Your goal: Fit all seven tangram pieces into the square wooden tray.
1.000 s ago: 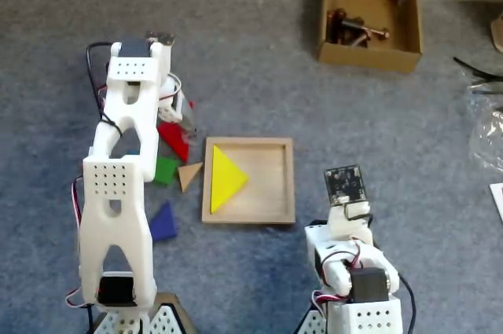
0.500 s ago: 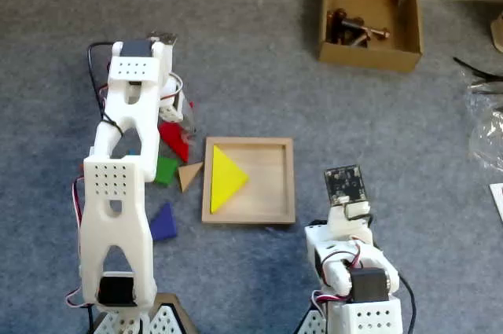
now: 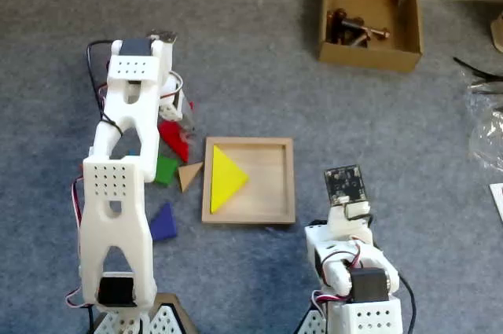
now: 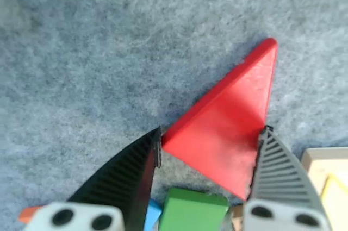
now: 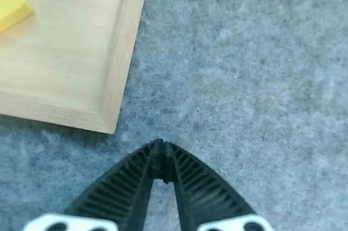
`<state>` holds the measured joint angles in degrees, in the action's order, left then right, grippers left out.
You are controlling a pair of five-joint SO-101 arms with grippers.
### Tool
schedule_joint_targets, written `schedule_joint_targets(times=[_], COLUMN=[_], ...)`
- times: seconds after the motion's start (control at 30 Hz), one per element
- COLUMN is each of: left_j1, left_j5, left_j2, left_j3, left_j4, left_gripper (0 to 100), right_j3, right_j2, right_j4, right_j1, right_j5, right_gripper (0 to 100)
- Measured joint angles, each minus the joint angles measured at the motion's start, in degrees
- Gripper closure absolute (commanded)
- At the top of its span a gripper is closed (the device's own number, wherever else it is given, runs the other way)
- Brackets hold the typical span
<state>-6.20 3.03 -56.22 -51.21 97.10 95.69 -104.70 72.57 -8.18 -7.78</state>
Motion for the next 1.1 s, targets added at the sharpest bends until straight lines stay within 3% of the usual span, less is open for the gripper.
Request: schedule_joint_targets(times=[1.1], left_j1=[1.3], left_j5=[-0.1], left_j2=[0.1], left_j3=[-0.8], left_j4=[1.1], left_gripper=[99], right_j3=[0.0], right_j2=[0.0], right_j4=[0.0], right_j1=[0.0], right_j5=[0.0], right_gripper=[99.3])
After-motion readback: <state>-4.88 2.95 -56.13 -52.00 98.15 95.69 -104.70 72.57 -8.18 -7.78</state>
